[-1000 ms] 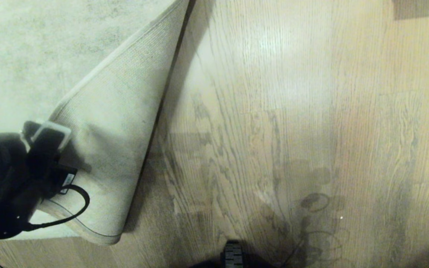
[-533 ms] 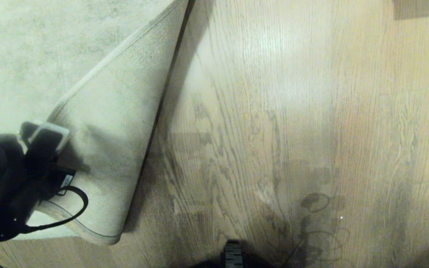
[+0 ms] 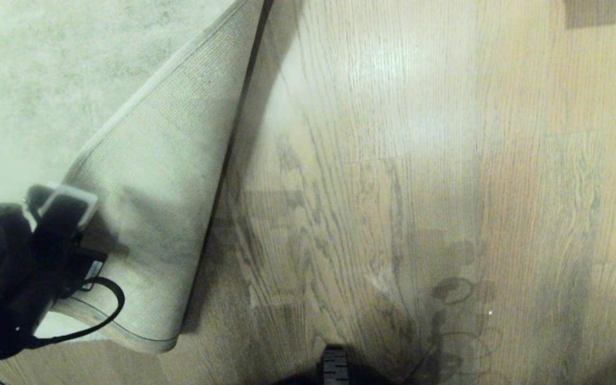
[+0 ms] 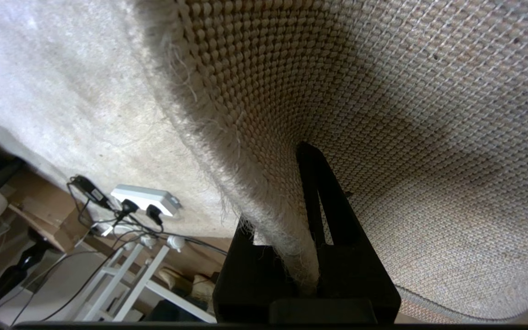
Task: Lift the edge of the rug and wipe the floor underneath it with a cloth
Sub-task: Lay down the carpet
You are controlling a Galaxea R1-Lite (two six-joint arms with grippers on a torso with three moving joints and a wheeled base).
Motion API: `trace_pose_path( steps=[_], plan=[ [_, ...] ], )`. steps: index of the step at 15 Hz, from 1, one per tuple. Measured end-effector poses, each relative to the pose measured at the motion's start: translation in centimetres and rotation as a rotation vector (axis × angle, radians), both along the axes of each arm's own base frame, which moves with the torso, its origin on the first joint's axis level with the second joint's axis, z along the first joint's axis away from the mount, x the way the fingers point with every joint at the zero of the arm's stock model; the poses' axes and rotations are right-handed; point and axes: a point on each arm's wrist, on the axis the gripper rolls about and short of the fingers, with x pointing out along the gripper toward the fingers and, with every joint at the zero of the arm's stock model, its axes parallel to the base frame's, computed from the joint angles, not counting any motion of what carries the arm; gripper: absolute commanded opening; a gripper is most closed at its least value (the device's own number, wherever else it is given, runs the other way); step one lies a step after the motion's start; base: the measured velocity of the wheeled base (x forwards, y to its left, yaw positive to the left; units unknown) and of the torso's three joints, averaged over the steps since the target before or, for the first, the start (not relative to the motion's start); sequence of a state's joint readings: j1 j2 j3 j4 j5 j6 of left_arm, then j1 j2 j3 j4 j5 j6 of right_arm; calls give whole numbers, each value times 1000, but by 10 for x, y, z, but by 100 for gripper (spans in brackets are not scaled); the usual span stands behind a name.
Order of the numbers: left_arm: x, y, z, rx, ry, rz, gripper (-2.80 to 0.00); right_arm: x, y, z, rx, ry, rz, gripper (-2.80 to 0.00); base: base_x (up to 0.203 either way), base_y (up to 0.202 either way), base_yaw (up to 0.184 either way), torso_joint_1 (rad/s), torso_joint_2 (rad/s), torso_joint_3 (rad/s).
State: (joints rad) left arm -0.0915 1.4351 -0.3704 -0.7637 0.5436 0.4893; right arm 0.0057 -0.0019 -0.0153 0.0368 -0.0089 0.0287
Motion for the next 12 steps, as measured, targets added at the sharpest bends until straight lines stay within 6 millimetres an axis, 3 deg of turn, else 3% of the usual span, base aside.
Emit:
trace_pose_path(
  steps=[12],
  plan=[
    [-2,-11,-2,-60,-21,-34,-280,0,0,0,0,1,0,-280,0,0,0,0,0,0]
  ],
)
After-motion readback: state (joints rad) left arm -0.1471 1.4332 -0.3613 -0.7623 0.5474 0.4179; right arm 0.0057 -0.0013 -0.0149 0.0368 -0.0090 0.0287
